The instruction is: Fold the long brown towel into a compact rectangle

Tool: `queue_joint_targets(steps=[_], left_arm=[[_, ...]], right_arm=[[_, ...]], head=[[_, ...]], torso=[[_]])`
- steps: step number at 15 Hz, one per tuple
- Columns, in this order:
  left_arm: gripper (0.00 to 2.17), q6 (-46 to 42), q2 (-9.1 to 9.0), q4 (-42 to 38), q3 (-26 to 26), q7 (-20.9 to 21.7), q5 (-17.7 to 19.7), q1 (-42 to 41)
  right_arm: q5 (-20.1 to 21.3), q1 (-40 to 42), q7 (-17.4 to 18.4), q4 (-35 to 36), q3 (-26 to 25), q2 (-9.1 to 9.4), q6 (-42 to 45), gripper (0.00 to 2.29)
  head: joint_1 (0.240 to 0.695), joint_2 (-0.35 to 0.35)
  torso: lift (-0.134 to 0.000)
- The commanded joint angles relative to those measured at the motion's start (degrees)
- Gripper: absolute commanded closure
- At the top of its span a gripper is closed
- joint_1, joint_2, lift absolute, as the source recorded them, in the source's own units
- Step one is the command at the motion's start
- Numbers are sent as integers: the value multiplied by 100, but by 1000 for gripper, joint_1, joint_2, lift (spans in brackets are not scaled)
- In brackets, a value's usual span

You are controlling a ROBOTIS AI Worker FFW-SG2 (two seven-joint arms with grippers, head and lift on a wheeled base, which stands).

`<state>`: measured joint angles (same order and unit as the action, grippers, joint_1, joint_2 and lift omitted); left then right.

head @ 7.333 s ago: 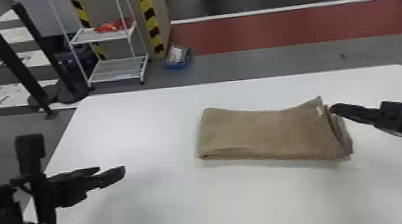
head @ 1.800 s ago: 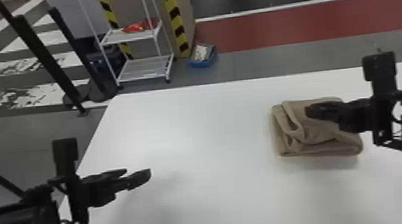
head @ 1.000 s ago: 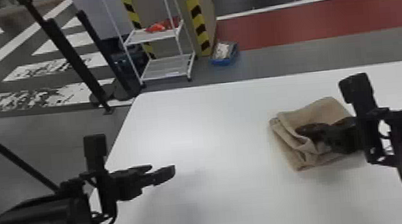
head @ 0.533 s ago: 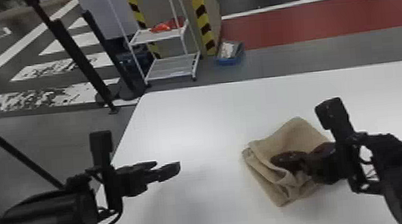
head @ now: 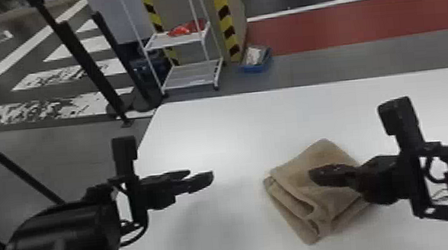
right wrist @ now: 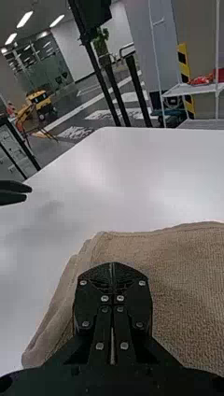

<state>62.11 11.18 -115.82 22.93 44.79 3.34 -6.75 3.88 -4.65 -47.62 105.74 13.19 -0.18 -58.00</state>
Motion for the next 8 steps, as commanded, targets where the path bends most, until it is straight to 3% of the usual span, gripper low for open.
queue_joint_targets(steps=[1,3,4,6,8], left_arm=[[434,-326,7,270,-201,267,-88,200],[1801,-678,15,551,-438,478,-229,438],[2067,-854,42,701,-579,513,-378,543],[2071,-1609,86,1255,-860,785,-572,807],[2071,-2277,121,1747,-1045,1111,-730,1009]], right_arm=[[25,210,-80,597,-203,23,-805,2030],[25,535,-203,1071,-519,-79,-1385,2030],[25,693,-274,1317,-651,-264,-1614,2030],[51,1001,-344,1599,-915,-554,-1825,2030],[69,1036,-318,1537,-1038,-598,-1790,2030]], head=[[695,350],[695,350],[695,350],[695,309],[695,257]], torso=[[-123],[-123],[-123],[-123],[-123]])
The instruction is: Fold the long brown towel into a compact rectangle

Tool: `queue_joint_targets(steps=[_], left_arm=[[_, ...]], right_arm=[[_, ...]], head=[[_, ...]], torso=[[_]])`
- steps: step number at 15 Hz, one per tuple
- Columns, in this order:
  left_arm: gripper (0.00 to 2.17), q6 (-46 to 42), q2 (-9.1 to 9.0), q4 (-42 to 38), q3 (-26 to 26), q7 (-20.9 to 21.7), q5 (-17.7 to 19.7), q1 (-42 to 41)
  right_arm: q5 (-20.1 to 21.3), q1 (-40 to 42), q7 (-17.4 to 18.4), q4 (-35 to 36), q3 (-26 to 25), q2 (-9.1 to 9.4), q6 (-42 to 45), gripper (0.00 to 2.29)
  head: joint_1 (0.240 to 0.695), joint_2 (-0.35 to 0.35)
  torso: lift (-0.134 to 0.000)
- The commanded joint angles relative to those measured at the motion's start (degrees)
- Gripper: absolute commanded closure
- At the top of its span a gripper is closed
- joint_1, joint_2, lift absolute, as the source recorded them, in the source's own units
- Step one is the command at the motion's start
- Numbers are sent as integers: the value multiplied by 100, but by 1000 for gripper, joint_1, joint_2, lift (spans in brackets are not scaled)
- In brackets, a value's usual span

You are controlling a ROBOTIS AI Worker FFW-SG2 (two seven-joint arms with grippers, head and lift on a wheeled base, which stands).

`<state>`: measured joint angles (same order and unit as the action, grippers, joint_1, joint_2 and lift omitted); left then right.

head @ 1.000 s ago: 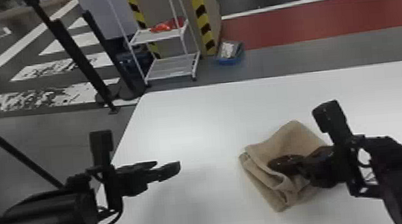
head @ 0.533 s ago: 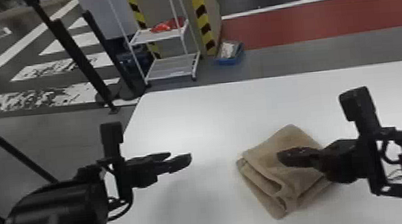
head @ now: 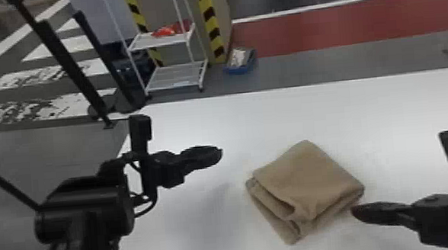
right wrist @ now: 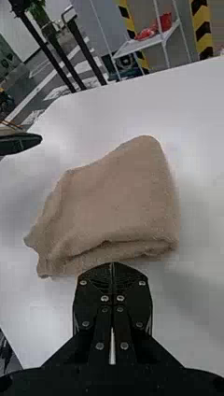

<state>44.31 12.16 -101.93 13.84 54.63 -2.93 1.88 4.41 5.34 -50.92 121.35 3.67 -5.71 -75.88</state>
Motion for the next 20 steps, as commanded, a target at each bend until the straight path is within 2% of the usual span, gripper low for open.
queue_joint_targets(steps=[1,4,6,8,11,15,20], left_arm=[[2071,-726,32,561,-207,382,-234,252],[2071,-1042,94,772,-312,1032,-586,322],[2071,-1042,208,851,-383,1393,-788,322],[2071,-1218,261,903,-426,1894,-788,304],[2071,-1323,270,903,-593,2193,-990,252],[2071,-1411,217,868,-708,2500,-1043,111],[2071,-1552,164,587,-734,2667,-1008,-179]], right_arm=[[43,-7,30,-138,-69,-10,69,2030],[87,-394,135,-604,63,210,297,2030],[201,-693,241,-1017,283,377,491,2030],[315,-983,381,-1430,424,576,754,2030],[447,-1484,566,-2125,520,576,1282,2030],[579,-1949,689,-2766,555,576,1704,2030],[614,-2081,785,-3083,467,576,2213,2030]], head=[[695,231],[695,179],[695,180],[695,194],[695,210],[695,183],[695,157]], torso=[[-123],[-123],[-123],[-123],[-123],[-123],[-123]])
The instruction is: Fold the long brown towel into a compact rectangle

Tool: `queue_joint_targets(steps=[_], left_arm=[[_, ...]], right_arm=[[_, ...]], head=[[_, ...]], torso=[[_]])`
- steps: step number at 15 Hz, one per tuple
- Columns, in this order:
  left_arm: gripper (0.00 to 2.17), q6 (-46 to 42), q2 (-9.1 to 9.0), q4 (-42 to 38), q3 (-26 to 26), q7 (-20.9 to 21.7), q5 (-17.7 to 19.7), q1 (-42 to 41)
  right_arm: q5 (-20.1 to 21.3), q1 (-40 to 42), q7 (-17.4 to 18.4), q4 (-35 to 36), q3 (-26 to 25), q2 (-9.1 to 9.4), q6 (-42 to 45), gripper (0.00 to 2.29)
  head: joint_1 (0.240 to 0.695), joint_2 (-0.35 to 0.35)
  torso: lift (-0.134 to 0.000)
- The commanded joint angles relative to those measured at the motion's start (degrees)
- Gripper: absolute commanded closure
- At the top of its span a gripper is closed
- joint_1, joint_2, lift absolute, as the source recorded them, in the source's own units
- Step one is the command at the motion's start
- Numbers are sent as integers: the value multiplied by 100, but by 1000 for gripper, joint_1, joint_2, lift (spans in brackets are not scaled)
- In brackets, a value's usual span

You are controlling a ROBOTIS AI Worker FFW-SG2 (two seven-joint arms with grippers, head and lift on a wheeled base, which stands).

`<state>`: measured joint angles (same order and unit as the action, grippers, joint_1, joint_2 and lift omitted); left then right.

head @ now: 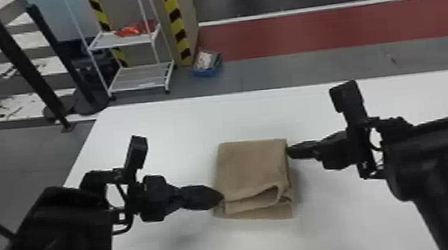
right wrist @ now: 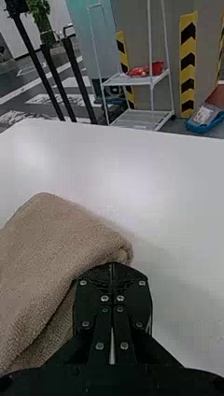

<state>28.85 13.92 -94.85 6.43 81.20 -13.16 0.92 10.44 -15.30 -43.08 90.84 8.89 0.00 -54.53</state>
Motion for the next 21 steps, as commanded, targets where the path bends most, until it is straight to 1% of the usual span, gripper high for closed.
queue_joint_targets(steps=[1,3,4,5,6,7,8,9,10,11,12,13,15,16,17,18,19,20,21], left_arm=[[2071,12,-30,-245,51,10,15,-118],[2064,12,-38,-421,271,-131,77,-233],[1875,29,-47,-544,570,-386,244,-277],[1288,117,-56,-614,939,-684,543,-294],[451,223,-56,-684,1238,-869,806,-294],[-2,311,-56,-825,1536,-1097,1114,-347],[-2,328,-91,-948,1747,-1396,1413,-452],[-2,346,-205,-1009,1985,-1722,1676,-540],[33,381,-328,-1071,2116,-2302,2054,-663],[60,363,-469,-1071,2213,-2926,2503,-813],[66,363,-575,-1071,2248,-3391,2863,-901],[66,346,-706,-1071,2248,-3805,3083,-989],[66,100,-961,-1132,2178,-4226,3258,-1147],[66,-182,-1049,-1159,2099,-4525,3417,-1340],[66,-920,-1084,-1247,1862,-4991,3452,-1604],[70,-1852,-1111,-1343,1589,-5510,3320,-1894],[70,-2062,-1207,-1458,1475,-5597,3188,-2026],[73,-2010,-1243,-1502,1457,-5615,3171,-2105],[73,-2010,-1286,-1519,1405,-5703,3074,-2175]], right_arm=[[11,-9,2,22,-142,5,78,2030],[2,115,-7,233,-379,5,78,1993],[-59,325,2,567,-520,5,61,1514],[-130,536,63,857,-661,5,78,728],[-156,756,204,1147,-740,5,78,12],[-182,967,362,1393,-793,5,131,-1],[-244,1152,520,1586,-845,5,184,-1],[-323,1389,713,1727,-898,5,658,19],[-376,1661,1003,1832,-907,5,1449,29],[-420,1908,1267,1920,-898,5,1959,29],[-428,2110,1452,1990,-889,5,2363,36],[-428,2329,1671,2008,-863,5,2979,36],[-428,2725,1900,1999,-828,5,3857,36],[-446,2962,2014,1999,-828,5,4332,36],[-472,3199,2137,1999,-845,5,4736,36],[-516,3437,2295,1999,-836,5,5176,36],[-719,3639,2313,1999,-854,5,5334,43],[-912,3788,2304,2008,-872,5,5492,53],[-929,3894,2304,2008,-863,5,5668,56]], head=[[695,149],[695,140],[695,135],[695,133],[695,143],[695,152],[695,163],[695,175],[695,185],[695,195],[695,212],[695,220],[695,227],[695,228],[695,228],[695,229],[695,233],[695,235],[695,233]], torso=[[-123],[-123],[-123],[-123],[-123],[-123],[-123],[-123],[-123],[-123],[-123],[-123],[-123],[-123],[-123],[-123],[-123],[-123],[-123]])
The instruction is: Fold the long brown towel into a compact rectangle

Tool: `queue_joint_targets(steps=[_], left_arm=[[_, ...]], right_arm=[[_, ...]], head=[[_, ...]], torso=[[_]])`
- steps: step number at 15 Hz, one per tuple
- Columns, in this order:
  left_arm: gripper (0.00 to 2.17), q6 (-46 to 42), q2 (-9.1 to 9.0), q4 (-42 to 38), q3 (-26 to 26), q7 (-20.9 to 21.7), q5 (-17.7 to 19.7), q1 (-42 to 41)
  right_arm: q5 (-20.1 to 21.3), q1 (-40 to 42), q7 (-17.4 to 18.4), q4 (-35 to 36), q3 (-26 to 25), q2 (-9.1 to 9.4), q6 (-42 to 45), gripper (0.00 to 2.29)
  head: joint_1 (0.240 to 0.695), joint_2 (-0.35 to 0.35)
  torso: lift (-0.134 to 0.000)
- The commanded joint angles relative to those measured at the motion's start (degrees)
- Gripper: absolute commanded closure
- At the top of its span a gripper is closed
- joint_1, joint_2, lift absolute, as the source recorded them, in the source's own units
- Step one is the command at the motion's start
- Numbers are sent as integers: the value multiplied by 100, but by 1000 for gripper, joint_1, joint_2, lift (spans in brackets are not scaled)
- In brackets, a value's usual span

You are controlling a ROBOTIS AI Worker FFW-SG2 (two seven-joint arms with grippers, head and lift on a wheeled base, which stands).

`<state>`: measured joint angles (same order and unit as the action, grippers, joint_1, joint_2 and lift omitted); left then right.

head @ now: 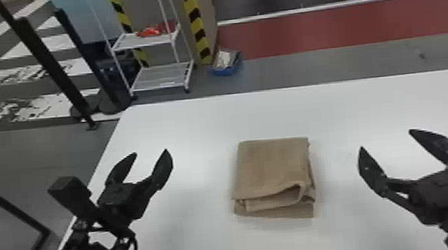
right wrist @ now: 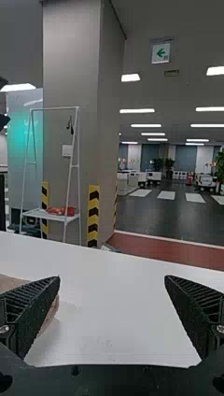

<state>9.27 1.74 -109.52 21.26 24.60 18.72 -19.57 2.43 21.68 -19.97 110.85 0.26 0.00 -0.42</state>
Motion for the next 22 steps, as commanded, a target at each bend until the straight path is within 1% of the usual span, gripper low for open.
queue_joint_targets(steps=[1,3,4,8,9,11,12,16,18,20,22], left_arm=[[73,-52,-94,-69,-149,-245,-176,-197],[73,-52,-165,-245,-342,-772,-290,-329],[73,-122,-188,-324,-474,-1045,-475,-390],[76,-386,-188,-341,-667,-1273,-642,-539],[80,-439,-188,-350,-720,-1379,-659,-583],[80,-456,-188,-412,-878,-1774,-826,-645],[80,-456,-188,-429,-940,-1880,-897,-671],[80,-456,-188,-456,-983,-1915,-905,-724],[80,-474,-188,-491,-1045,-2020,-914,-777],[83,-456,-188,-508,-1168,-2178,-1002,-803],[83,-404,-182,-500,-1186,-2249,-1090,-803]], right_arm=[[-129,249,-7,-2,0,5,309,60],[-129,266,55,-2,18,5,380,63],[-129,266,90,-2,18,5,432,66],[-129,302,195,-19,35,5,432,66],[-129,302,204,-11,44,5,415,66],[-129,310,204,-11,88,5,432,66],[-129,319,195,-11,97,5,432,66],[-129,337,195,-11,97,5,415,70],[-129,337,204,-19,114,5,415,70],[-129,346,195,-11,123,5,415,76],[-129,372,204,-2,123,5,415,80]], head=[[695,228],[695,227],[695,230],[695,214],[695,211],[695,209],[695,214],[695,211],[695,209],[695,210],[695,208]], torso=[[-123],[-123],[-123],[-123],[-123],[-123],[-123],[-123],[-123],[-123],[-123]])
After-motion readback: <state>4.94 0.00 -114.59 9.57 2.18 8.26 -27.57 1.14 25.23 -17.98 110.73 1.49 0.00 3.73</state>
